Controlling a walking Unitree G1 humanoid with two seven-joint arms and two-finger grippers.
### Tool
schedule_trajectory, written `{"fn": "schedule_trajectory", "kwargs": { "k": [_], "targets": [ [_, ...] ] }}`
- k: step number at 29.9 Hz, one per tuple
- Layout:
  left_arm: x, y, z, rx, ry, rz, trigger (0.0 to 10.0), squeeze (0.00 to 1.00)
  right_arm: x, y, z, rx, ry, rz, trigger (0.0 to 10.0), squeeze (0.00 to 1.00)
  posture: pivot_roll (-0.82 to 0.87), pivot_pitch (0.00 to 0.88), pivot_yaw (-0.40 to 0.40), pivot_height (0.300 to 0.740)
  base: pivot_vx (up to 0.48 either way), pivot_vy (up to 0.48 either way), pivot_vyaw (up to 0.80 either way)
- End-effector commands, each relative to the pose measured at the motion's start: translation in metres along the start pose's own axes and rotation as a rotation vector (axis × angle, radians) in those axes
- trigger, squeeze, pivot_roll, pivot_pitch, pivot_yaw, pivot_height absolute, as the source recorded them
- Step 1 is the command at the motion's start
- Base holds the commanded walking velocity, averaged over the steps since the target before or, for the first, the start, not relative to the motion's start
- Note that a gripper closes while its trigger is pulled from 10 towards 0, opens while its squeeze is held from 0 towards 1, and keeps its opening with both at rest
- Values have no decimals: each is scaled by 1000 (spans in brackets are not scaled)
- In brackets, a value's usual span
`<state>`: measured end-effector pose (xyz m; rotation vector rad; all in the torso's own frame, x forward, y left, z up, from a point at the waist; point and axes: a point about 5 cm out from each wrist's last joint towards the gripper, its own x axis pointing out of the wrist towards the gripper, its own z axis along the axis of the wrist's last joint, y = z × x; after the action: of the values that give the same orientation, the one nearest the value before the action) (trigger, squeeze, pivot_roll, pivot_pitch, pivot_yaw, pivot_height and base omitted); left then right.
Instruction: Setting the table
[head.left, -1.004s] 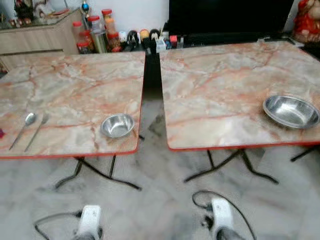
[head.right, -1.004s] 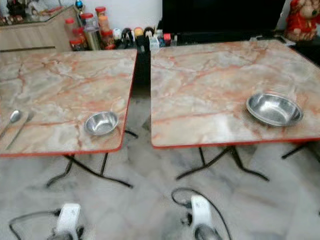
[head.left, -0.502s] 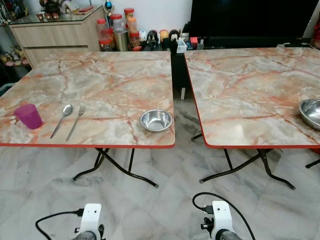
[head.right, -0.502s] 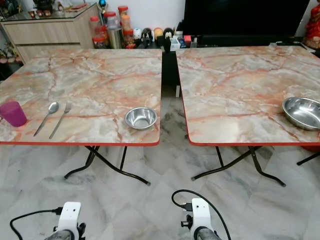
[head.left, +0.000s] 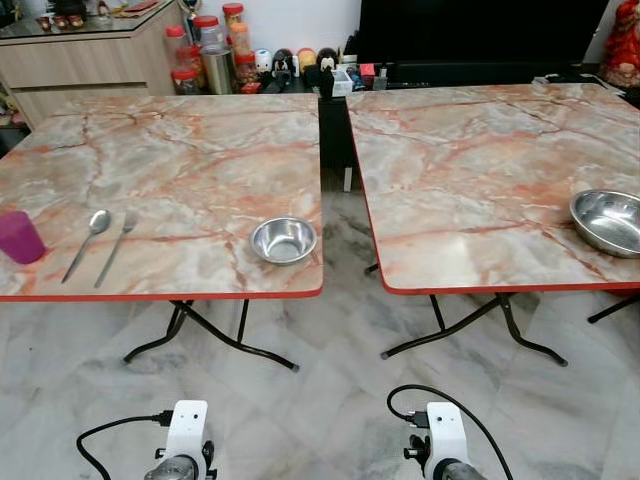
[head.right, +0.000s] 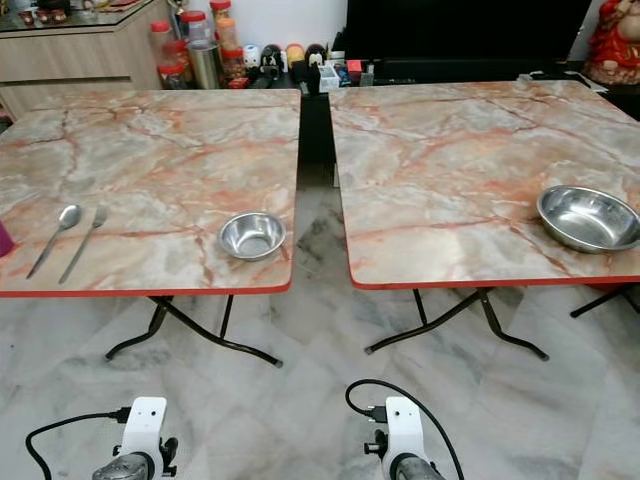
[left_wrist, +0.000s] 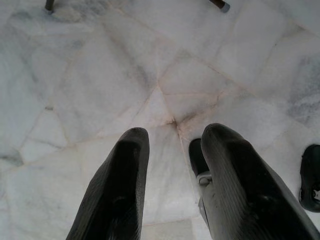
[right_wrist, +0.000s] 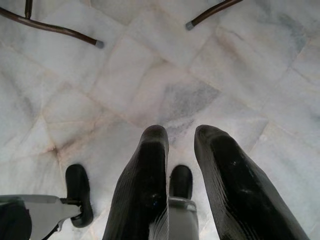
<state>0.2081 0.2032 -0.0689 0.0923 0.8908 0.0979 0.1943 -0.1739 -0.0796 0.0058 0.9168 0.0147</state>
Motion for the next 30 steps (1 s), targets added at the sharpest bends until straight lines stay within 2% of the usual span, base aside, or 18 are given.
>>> {"fn": "schedule_trajectory", "kwargs": {
  "k": [1, 4, 30],
  "targets": [
    [-1, 5, -3, -12, 5, 18, 10000, 0, 1, 1, 5, -15, -23, -2, 10000, 0, -5, 0, 25, 740, 262, 0, 800],
    [-1, 5, -3, -13, 5, 19, 10000, 0, 1, 0, 5, 26, -19, -3, 10000, 0, -3, 0, 22, 740, 260, 0, 675],
    [-1, 4, -6, -4, 5, 7, 10000, 0, 1, 3, 4, 20, -14, 14, 10000, 0, -1, 0, 19, 740, 261, 0, 0]
  ]
}}
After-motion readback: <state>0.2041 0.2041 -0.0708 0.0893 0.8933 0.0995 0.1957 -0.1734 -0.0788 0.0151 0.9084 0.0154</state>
